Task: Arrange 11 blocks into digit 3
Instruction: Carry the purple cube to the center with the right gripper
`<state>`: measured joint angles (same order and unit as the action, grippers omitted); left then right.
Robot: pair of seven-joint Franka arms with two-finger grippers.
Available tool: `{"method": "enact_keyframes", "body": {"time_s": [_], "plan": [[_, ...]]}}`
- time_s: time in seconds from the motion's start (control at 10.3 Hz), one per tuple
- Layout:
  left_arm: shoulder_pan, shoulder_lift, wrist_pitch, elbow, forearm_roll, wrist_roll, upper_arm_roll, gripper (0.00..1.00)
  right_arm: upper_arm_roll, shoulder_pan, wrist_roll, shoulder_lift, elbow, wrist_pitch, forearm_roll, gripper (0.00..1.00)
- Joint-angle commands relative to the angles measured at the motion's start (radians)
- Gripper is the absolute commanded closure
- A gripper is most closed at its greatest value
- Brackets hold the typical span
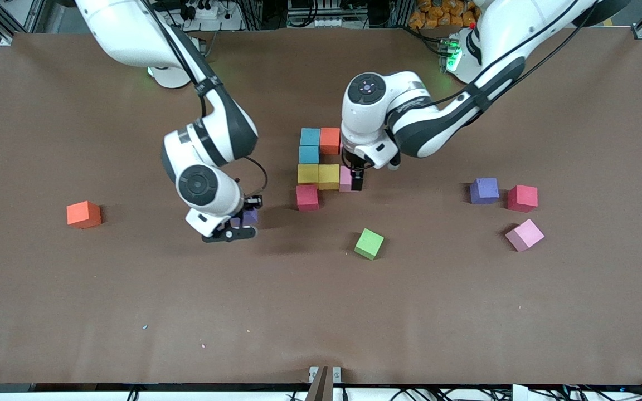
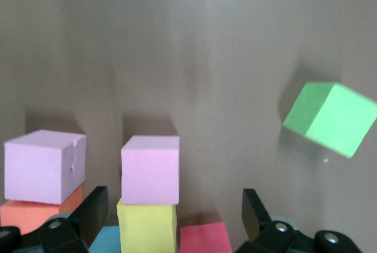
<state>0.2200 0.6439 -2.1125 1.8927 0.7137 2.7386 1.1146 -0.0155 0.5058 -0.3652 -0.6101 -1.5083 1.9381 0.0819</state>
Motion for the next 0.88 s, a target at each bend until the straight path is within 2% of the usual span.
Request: {"method": "enact_keyframes", "body": {"time_s": [0.0,0.19,0.29,0.68,0.78], "plan": [[0.251,-0.035,0.017,0.139,0.029,0.015,0.184,0.00,-0.004,0.016,-0.035,-0.077,0.123,-0.034,-0.001,0.88],[0.559,-0.024,0.019,0.259,0.029,-0.260,0.345,0.00,-0.004,0.036,-0.092,-0.126,0.186,-0.037,-0.001,0.88],[0.650,-0.024,0.020,0.299,0.029,-0.399,0.373,0.00,-0.004,0.045,-0.125,-0.152,0.219,-0.044,-0.001,0.88],[0.830,-0.020,0.121,0.299,0.026,-1.043,0.360,0.00,-0.001,0.097,-0.257,-0.261,0.359,-0.034,0.004,0.88],[0.858,-0.018,0.138,0.298,0.026,-1.183,0.337,0.00,-0.001,0.114,-0.274,-0.287,0.393,-0.030,0.007,0.88]]}}
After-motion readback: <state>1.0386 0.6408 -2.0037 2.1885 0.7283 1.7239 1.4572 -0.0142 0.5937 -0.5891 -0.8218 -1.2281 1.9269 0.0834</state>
